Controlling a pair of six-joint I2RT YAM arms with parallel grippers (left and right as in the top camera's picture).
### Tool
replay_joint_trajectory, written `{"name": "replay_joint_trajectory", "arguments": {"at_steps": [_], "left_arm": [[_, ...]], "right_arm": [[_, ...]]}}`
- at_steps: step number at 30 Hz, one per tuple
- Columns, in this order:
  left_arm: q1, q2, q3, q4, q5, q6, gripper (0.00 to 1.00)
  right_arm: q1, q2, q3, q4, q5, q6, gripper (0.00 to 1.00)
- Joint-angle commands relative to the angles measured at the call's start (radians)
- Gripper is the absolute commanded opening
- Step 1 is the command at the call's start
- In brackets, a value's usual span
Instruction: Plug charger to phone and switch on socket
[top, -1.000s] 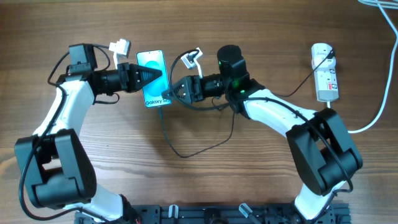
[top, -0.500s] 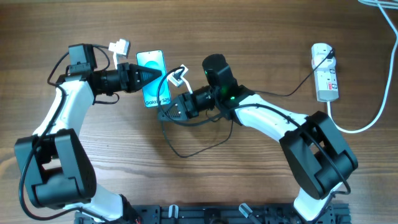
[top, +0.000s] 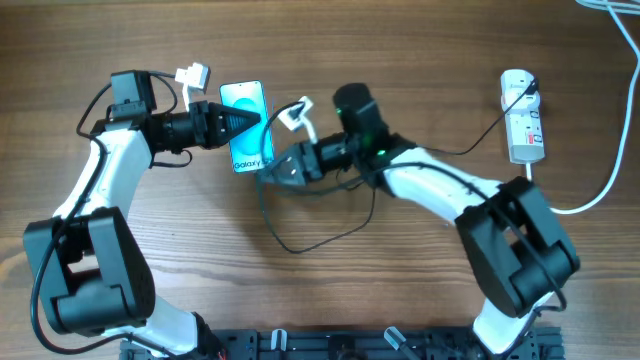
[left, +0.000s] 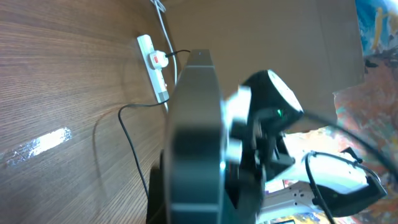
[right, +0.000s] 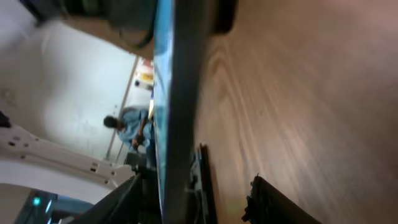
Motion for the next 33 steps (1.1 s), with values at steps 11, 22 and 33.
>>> {"name": "replay_joint_trajectory", "arguments": {"at_steps": [11, 22, 33], "left_arm": [[-0.003, -0.016, -0.004, 0.000, 0.034, 0.019, 0.04], [-0.003, -0.016, -0.004, -0.001, 0.064, 0.011, 0.04], [-0.056, -0.016, -0.004, -0.033, 0.113, 0.012, 0.04]], "right_arm": [[-0.045, -0.351, -0.106, -0.370, 0.273, -0.254, 0.52], [0.021, -0.301, -0.484, 0.520, 0.250, 0.097, 0.53], [0.021, -0.275, -0.483, 0.525, 0.274, 0.256, 0.32]]}}
